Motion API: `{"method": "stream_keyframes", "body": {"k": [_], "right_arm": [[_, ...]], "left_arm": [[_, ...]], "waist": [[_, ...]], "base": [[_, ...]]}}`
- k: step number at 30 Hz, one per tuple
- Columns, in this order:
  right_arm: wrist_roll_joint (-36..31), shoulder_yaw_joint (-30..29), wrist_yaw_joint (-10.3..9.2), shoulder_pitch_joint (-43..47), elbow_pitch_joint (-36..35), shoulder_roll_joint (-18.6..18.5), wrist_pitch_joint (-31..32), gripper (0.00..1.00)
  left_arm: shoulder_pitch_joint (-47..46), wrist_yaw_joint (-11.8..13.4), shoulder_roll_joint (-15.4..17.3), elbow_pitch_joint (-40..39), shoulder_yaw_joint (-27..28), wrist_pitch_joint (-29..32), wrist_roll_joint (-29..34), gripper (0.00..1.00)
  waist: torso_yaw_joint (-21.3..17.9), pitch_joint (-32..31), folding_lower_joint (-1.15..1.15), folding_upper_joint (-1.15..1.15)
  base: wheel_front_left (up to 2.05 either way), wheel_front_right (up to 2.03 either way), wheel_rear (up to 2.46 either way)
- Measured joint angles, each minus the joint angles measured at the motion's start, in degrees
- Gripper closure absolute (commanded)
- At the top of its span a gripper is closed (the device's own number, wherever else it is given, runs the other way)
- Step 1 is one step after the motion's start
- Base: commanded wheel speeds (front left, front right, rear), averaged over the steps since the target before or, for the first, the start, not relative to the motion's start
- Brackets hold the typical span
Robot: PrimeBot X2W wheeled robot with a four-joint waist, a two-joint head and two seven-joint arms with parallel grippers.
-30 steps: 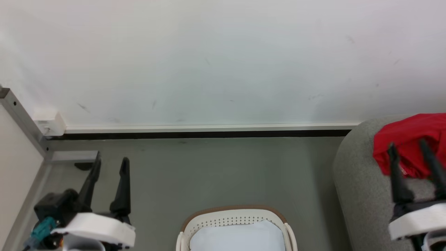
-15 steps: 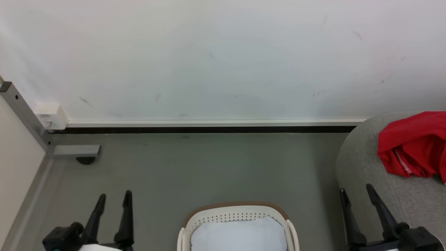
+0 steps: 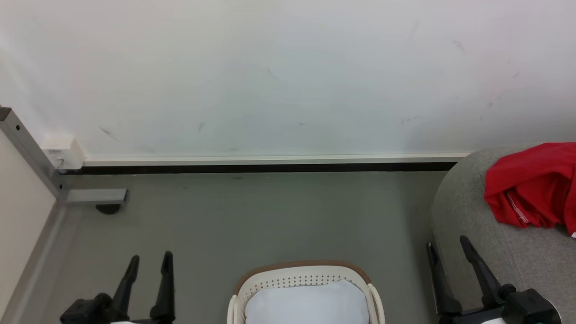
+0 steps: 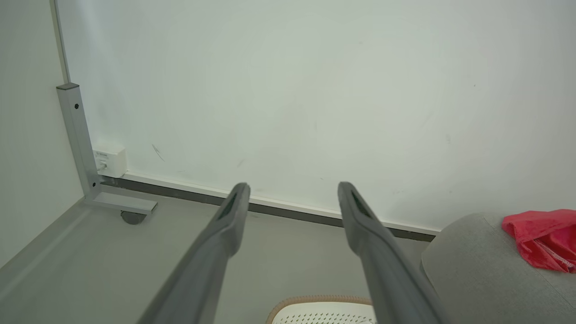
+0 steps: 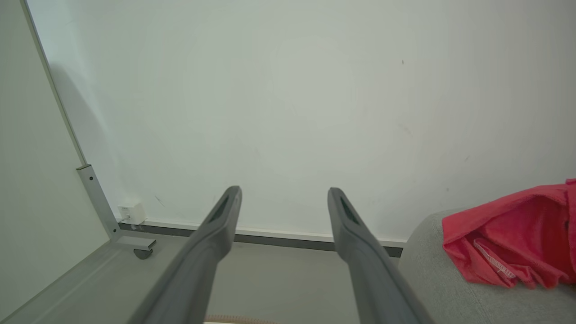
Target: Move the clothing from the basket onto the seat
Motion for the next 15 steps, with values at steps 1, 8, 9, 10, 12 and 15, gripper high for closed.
{"method": "stream_keyframes", "body": {"k": [1,8,9,10,12,15], "right_arm": [[0.0,0.0,0.00,0.0,-0.1,0.0,0.0,0.00],[0.2,0.2,0.00,-0.2,-0.5,0.0,0.0,0.00],[0.2,0.3,0.00,-0.2,-0.5,0.0,0.0,0.00],[0.2,0.3,0.00,-0.2,-0.5,0.0,0.0,0.00],[0.2,0.4,0.00,-0.2,-0.5,0.0,0.0,0.00],[0.2,0.4,0.00,-0.2,-0.4,0.0,0.0,0.00]], "left_arm": [[0.0,-0.1,-0.3,0.2,0.2,0.0,0.3,0.00],[-0.4,-1.7,-1.8,0.9,1.9,0.0,2.4,0.00],[-0.4,-1.8,-1.9,1.0,2.1,0.0,2.4,0.00],[-0.5,-2.0,-2.0,1.0,2.3,0.0,2.6,0.00],[-0.5,-2.4,-2.2,1.2,2.7,0.0,2.9,0.00],[-0.6,-2.7,-2.6,1.5,3.2,0.0,3.3,0.00]], "waist": [[0.0,0.0,0.00,0.00],[0.1,0.1,0.00,0.00],[0.1,0.1,0.00,0.00],[0.1,0.1,0.00,0.00],[0.1,0.1,0.00,0.00],[0.1,0.1,0.00,0.00]], "base": [[0.00,0.00,0.00],[0.00,0.00,0.00],[0.00,0.00,0.00],[0.00,0.00,0.00],[0.00,0.00,0.00],[0.00,0.00,0.00]]}}
